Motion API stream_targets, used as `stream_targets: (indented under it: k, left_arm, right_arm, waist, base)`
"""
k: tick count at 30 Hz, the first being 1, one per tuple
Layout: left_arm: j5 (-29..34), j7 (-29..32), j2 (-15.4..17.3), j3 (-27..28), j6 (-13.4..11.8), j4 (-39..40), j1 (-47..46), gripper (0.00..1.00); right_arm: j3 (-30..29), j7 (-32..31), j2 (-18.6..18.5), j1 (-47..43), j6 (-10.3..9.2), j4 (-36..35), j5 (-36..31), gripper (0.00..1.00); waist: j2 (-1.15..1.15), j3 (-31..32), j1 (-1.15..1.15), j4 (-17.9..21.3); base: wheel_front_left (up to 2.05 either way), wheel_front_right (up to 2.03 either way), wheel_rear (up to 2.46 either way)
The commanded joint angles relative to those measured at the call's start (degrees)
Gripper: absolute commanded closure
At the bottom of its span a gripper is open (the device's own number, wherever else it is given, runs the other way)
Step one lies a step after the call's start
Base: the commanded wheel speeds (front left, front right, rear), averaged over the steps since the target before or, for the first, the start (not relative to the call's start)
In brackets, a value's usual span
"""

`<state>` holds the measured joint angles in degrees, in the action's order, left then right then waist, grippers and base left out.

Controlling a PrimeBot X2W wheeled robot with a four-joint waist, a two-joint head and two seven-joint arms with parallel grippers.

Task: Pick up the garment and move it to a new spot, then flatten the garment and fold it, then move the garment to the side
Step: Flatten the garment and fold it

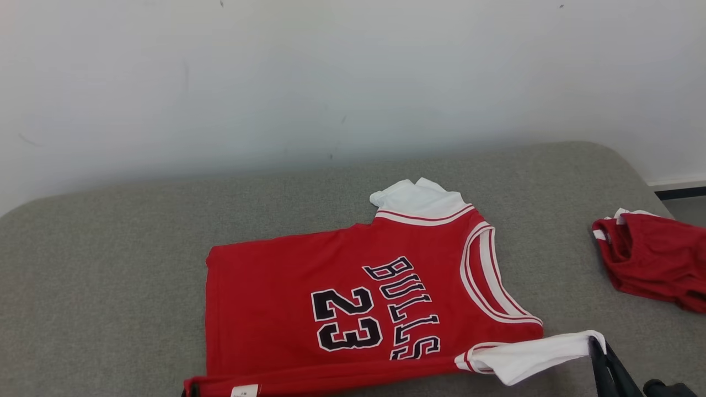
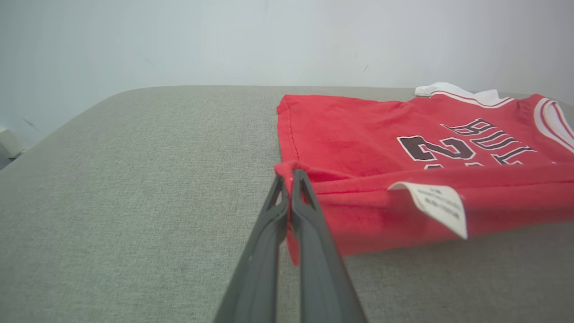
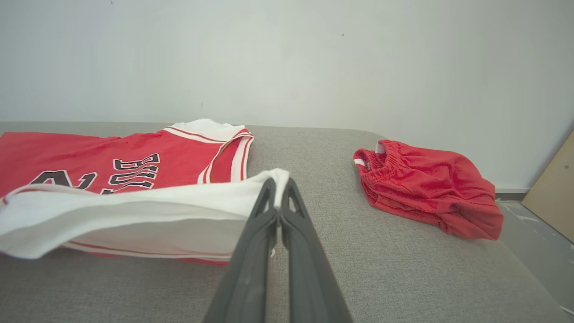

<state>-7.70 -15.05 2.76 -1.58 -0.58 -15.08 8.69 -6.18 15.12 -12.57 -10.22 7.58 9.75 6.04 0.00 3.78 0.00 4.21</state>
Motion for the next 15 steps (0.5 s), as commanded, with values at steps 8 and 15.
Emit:
stream_targets:
  k: [8, 15]
  left_arm:
    - [2.1, -0.2, 0.2, -0.4, 2.4, -4.6, -7.0, 1.00]
    - [2.7, -0.2, 0.2, -0.5, 2.1, -7.2, -10.4, 1.00]
  right_arm:
    - [2.6, 0.0, 0.8, 6.9, -0.16, 7.3, -0.9, 1.00]
    - [2.8, 0.0, 1.4, 13.2, -0.16, 12.7, -2.1, 1.00]
  waist:
    - [0.00, -2.8, 0.00, -1.3]
    - [0.00, -5.2, 0.00, -2.2]
  base:
    - [0.00, 0.00, 0.00]
    - [0.00, 0.00, 0.00]
